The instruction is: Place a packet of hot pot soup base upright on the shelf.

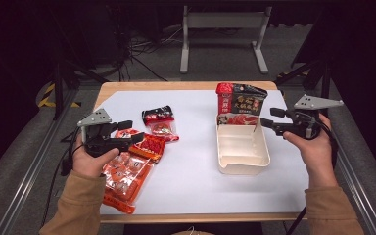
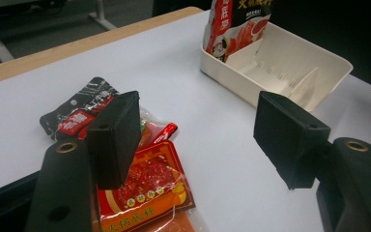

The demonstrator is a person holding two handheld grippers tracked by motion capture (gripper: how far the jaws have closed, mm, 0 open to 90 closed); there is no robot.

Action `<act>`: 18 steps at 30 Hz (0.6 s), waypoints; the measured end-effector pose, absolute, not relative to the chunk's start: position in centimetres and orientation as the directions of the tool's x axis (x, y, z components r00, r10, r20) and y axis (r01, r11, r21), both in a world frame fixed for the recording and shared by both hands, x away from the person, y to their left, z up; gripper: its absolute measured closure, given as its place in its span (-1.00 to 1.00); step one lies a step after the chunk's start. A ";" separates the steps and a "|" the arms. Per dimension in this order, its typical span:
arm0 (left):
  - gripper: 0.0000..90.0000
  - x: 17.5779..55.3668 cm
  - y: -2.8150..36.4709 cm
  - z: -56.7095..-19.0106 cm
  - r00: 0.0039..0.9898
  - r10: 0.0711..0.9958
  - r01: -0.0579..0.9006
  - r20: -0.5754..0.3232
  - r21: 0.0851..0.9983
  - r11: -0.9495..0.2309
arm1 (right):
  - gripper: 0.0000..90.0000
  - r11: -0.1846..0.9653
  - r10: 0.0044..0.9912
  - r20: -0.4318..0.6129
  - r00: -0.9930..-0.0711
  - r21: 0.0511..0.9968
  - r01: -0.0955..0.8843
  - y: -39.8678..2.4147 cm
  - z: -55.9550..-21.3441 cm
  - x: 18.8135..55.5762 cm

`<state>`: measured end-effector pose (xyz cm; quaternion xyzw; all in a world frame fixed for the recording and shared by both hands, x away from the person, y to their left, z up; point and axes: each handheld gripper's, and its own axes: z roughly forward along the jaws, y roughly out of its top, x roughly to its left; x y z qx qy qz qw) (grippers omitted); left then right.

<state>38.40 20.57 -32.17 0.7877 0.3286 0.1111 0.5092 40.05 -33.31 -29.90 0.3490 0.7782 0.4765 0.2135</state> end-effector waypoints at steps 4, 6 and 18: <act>-0.25 38.7 21.3 -32.3 0.746 0.649 0.404 -0.148 0.876 -0.264 | -0.09 0.321 0.736 -0.012 -0.677 0.886 0.334 -33.2 -30.9 39.2; -0.25 38.8 21.6 -32.3 0.744 0.652 0.406 -0.150 0.876 -0.262 | -0.10 0.320 0.738 -0.013 -0.675 0.887 0.333 -33.1 -31.1 39.0; -0.36 40.4 23.6 -33.5 0.702 0.696 0.435 -0.150 0.864 -0.253 | -0.13 0.288 0.745 -0.011 -0.667 0.907 0.307 -33.5 -32.9 38.2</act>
